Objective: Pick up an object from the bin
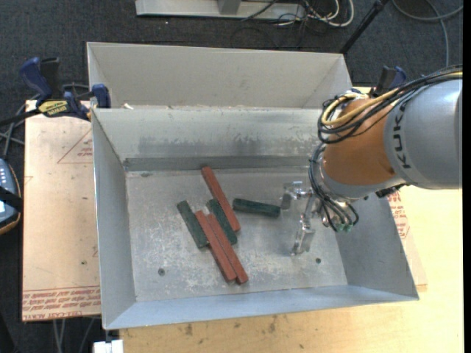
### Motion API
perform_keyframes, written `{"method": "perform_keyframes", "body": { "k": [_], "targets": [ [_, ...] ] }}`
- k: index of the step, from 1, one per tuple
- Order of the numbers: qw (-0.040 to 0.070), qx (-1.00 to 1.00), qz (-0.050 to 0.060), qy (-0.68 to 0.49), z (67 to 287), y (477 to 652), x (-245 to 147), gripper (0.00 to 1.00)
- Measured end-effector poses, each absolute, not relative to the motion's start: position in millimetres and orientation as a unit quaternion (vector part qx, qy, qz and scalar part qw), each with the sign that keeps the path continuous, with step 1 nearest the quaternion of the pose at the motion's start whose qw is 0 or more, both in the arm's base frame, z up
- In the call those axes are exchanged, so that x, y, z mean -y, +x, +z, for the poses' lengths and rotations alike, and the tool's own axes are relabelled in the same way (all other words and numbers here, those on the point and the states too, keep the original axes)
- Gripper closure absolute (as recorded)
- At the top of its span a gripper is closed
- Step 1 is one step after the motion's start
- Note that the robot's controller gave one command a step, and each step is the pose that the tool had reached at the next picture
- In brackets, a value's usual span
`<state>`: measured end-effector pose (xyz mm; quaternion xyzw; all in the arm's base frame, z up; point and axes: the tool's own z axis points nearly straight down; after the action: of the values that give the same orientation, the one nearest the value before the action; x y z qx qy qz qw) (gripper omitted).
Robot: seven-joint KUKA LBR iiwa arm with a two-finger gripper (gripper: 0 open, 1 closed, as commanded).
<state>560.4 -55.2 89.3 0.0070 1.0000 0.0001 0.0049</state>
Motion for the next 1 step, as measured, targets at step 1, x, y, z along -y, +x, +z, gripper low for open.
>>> {"method": "perform_keyframes", "body": {
  "k": [1],
  "targets": [
    [-0.001,-1.000,0.000,0.026,91.7,575.6,25.1,0.00]
  ]
}}
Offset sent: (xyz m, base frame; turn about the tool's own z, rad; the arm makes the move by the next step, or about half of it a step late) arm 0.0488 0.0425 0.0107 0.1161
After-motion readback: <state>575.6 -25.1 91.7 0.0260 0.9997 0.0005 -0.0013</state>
